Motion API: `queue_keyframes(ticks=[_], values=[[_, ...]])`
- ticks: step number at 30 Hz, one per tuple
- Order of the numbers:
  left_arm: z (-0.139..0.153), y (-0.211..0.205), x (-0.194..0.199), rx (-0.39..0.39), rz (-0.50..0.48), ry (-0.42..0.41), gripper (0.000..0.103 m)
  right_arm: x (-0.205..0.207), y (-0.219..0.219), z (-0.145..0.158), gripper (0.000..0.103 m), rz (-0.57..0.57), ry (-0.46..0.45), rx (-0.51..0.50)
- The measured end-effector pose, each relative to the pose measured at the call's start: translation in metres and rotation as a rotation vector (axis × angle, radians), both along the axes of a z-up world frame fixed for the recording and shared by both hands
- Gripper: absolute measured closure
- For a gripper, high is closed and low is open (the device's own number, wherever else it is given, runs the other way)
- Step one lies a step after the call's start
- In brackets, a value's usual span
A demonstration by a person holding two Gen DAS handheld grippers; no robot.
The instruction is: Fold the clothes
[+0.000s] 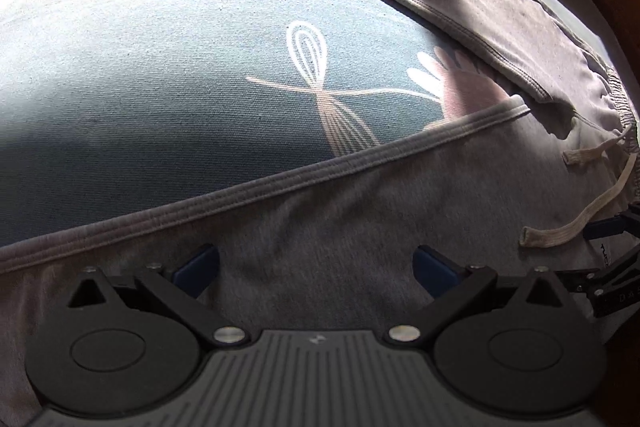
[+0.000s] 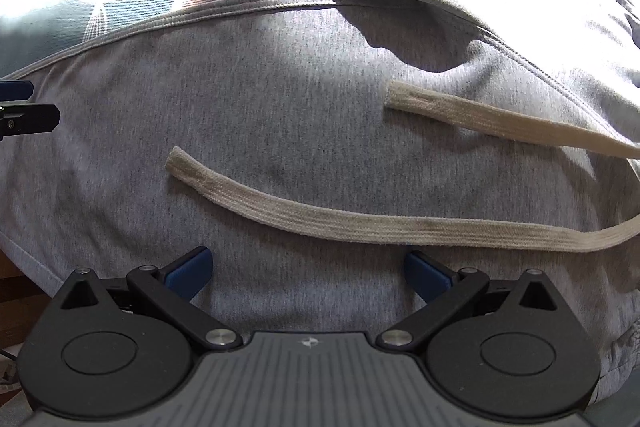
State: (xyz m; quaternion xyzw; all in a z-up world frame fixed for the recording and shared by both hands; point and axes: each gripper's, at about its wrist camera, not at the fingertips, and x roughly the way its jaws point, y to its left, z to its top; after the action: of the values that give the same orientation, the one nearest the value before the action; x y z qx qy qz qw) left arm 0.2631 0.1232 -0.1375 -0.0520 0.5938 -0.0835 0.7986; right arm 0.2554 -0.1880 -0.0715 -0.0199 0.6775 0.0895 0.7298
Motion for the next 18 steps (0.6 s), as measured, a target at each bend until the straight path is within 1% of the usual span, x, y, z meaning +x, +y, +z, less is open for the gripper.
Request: queue_keyframes(ticks=[2,3,7,9,12,15,18], values=[[0.004,0.015,0.0,0.016,0.048,-0.015,0.001,-0.002,0.003,0.0,0.0,0.01,-0.01,-0.019],[0.006,0.021,0.0,0.032,0.065,-0.018,0.001,-0.004,0.004,0.0,0.0,0.015,-0.015,-0.027],[0.012,0.046,-0.006,0.057,0.127,-0.043,0.001,-0.009,0.009,0.001,0.0,0.041,-0.03,-0.054],[0.006,0.059,-0.008,0.073,0.164,-0.026,0.001,-0.012,0.012,0.001,0.0,0.053,-0.037,-0.067],[-0.005,0.079,-0.007,0.095,0.235,-0.016,0.001,-0.006,0.016,0.0,0.0,0.059,0.0,-0.082],[-0.001,0.089,-0.006,0.119,0.271,-0.045,0.001,-0.002,0.017,0.0,0.0,0.081,0.03,-0.085],[0.009,0.1,-0.012,0.106,0.323,-0.052,0.001,0.001,0.019,0.0,0.0,0.092,0.053,-0.088]])
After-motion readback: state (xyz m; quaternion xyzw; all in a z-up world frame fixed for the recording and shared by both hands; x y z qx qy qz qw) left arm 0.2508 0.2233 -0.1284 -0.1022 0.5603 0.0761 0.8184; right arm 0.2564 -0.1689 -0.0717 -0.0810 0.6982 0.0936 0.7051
